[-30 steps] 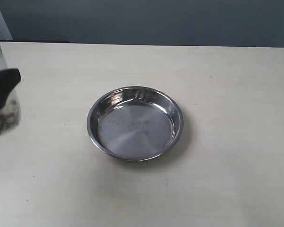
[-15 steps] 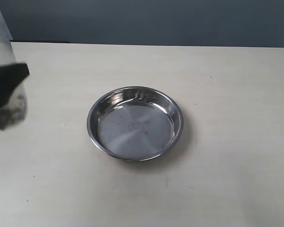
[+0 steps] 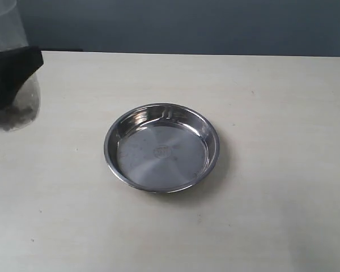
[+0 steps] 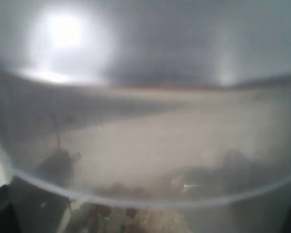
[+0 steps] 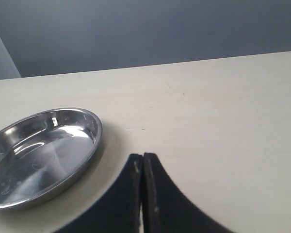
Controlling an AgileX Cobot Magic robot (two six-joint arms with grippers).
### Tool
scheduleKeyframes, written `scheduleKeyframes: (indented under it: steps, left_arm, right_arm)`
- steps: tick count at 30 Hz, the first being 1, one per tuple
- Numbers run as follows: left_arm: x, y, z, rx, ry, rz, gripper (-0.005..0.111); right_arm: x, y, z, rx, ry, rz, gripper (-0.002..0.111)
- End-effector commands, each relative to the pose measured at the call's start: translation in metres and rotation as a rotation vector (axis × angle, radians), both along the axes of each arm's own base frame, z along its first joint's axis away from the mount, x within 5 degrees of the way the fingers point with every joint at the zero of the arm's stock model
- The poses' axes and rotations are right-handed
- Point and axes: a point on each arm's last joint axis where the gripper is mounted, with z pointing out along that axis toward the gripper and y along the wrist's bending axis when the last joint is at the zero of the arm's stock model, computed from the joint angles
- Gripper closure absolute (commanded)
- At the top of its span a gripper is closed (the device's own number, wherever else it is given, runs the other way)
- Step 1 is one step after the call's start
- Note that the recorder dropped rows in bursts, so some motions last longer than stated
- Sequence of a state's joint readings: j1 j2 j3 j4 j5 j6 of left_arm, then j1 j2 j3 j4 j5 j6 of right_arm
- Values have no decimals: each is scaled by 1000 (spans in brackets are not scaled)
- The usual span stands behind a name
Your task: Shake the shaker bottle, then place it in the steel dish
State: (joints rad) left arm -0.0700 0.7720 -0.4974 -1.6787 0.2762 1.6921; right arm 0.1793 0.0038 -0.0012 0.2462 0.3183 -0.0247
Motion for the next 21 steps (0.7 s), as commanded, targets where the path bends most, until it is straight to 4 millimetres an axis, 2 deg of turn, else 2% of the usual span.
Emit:
scheduleKeyframes:
  steps: [1,5,7,12,15,17,21]
  left_arm:
    - [19,-17,-14,31,44,-188,106]
    - [42,-26,-35,22,146,-283,106]
    - [51,-27,-35,24,154,-294,106]
    - [71,-27,-3,42,63,-278,106]
    - [80,-28,6,44,41,-276,106]
    - [86,-30,2,31,62,-294,106]
    - [101,-33,-20,-4,156,-314,106]
  right_arm:
    - [0,0,1,0,-12,-1,109]
    - [0,0,1,0,-12,-1,109]
    - [0,0,1,0,-12,-1,109]
    - [0,0,1,0,-12,-1,109]
    - [0,0,1,0,-12,-1,109]
    - [0,0,1,0,-12,-1,109]
    - [0,0,1,0,-12,-1,109]
